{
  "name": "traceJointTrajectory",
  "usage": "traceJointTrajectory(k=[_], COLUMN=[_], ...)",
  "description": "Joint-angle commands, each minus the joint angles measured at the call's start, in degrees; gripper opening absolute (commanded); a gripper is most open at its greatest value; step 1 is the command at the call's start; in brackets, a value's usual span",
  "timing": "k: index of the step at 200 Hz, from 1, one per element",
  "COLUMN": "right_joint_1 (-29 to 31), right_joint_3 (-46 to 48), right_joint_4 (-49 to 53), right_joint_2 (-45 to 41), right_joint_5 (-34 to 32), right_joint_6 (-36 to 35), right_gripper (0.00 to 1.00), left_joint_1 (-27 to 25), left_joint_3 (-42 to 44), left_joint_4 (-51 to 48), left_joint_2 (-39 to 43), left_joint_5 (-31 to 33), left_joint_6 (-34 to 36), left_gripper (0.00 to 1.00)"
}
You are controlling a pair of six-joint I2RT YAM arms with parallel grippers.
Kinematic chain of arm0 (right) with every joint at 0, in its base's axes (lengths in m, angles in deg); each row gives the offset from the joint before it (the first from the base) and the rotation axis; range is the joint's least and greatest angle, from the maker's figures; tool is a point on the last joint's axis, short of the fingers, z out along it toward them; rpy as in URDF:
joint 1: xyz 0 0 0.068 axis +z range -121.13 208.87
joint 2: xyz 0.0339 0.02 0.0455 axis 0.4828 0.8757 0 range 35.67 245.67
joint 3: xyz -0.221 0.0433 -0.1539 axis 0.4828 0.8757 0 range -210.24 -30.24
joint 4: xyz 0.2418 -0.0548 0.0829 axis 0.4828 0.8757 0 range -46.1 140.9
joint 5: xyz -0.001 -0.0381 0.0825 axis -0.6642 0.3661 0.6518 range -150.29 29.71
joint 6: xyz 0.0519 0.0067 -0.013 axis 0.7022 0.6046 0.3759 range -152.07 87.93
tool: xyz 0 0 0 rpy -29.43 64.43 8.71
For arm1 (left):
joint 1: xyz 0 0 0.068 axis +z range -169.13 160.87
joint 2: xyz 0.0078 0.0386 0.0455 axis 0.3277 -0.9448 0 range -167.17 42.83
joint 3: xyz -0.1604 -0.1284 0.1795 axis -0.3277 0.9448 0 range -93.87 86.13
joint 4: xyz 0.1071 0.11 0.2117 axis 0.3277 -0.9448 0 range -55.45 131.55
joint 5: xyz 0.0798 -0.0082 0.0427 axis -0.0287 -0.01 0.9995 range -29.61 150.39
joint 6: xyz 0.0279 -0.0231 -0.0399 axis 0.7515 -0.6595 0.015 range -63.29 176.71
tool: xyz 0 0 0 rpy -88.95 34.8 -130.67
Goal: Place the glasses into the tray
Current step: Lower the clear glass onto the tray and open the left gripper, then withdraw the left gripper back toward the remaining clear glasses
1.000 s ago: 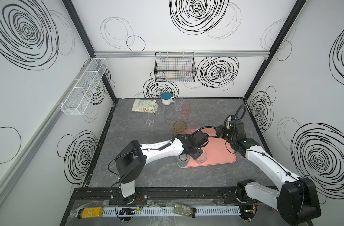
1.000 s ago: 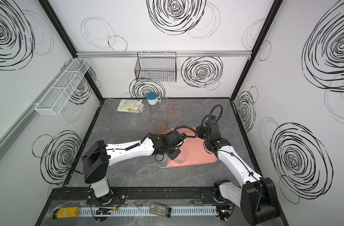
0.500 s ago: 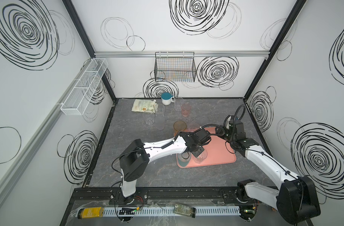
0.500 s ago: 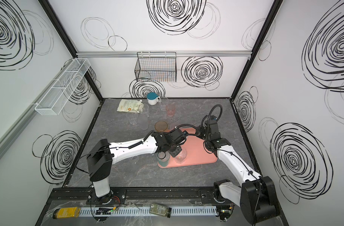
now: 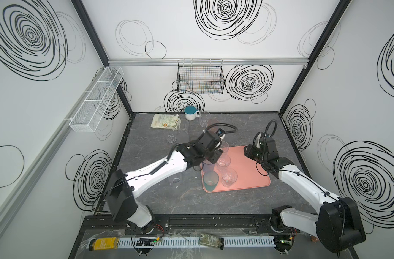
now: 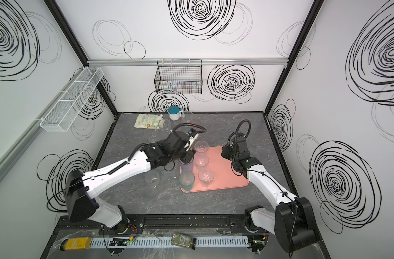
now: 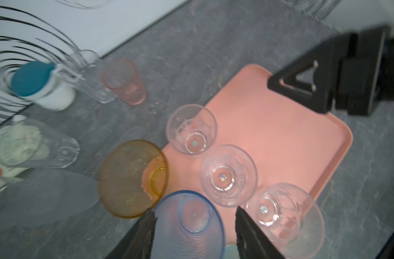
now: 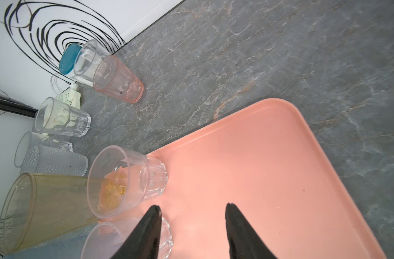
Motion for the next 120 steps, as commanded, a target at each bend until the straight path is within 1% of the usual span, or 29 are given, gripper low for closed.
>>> traceJointTrajectory(k=[1, 18, 30, 38, 52, 67, 71, 75, 84, 104, 120], right_joint_1=[3.8, 7.1, 8.9, 9.6, 10.5, 11.0, 11.1, 11.1, 11.1, 11.0, 11.0], right_joint_3=[-4.9, -8.0, -9.6, -10.4, -11.5, -12.1, -12.2, -12.1, -11.9, -9.9, -7.4], right_joint_4=[0.3, 0.8, 0.7, 0.4, 0.5, 1.1, 1.3, 1.6, 2.0, 1.4, -0.2], right_joint_2=[2.2, 4.9, 6.5, 7.4, 8.4, 8.6, 8.6, 8.4, 7.8, 5.3, 3.2], right_joint_5=[-2.1, -3.7, -4.2, -4.2, -3.8, -3.6, -3.7, -3.8, -4.1, -4.8, -4.9], right_joint_6=[-1.1, -1.4, -1.4, -1.3, -1.0, -1.0, -1.0, -1.1, -1.4, -2.6, -3.2], right_gripper=[0.51, 0.51, 0.51, 0.51, 0.51, 0.51, 0.51, 0.51, 0.51, 0.51, 0.51], left_joint_1=[7.5, 14.8, 20.6, 24.7, 31.8, 37.9, 39.3, 40.4, 42.0, 43.4, 43.6], left_joint_3=[6.9, 10.7, 12.0, 12.1, 11.6, 10.5, 10.1, 9.6, 8.2, 3.6, 1.0], left_joint_4=[9.0, 12.1, 13.6, 14.2, 15.2, 16.4, 16.7, 17.0, 17.2, 15.1, 13.8], left_joint_2=[4.5, 7.1, 7.6, 7.1, 4.7, 0.9, -0.3, -1.5, -4.4, -10.8, -14.7], left_joint_5=[3.6, 5.3, 4.8, 2.6, -3.1, -9.6, -11.1, -12.3, -13.7, -13.3, -11.6], left_joint_6=[1.3, -0.2, -3.6, -6.2, -11.9, -17.6, -18.1, -20.0, -20.7, -19.6, -18.6], left_gripper=[0.64, 0.71, 0.74, 0.74, 0.73, 0.72, 0.71, 0.7, 0.68, 0.67, 0.66])
